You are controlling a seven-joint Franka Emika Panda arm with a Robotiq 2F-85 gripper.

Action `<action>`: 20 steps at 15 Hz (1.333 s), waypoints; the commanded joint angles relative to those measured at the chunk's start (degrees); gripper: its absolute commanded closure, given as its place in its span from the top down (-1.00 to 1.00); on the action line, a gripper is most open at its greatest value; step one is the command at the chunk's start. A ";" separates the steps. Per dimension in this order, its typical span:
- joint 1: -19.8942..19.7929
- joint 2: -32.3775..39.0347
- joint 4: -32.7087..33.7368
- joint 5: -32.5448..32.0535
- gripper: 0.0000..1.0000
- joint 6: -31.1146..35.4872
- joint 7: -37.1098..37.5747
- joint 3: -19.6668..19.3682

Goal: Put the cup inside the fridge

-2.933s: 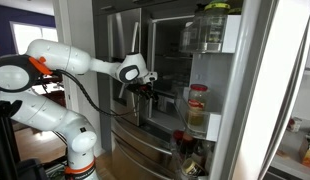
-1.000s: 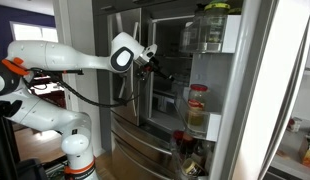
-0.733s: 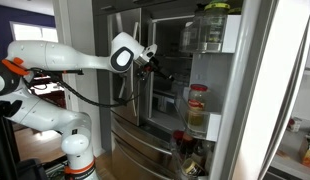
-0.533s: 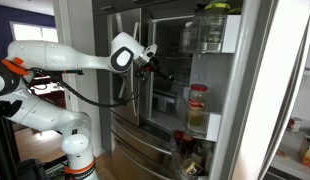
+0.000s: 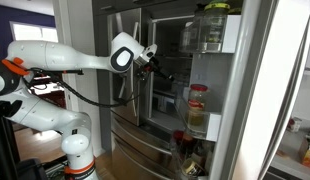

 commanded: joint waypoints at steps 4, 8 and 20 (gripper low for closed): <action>-1.34 2.20 2.57 -1.06 1.00 2.03 -0.52 -2.71; -1.70 4.71 3.93 -0.49 1.00 5.28 -1.02 -4.71; -1.79 6.35 3.94 0.26 1.00 7.62 -0.73 -4.55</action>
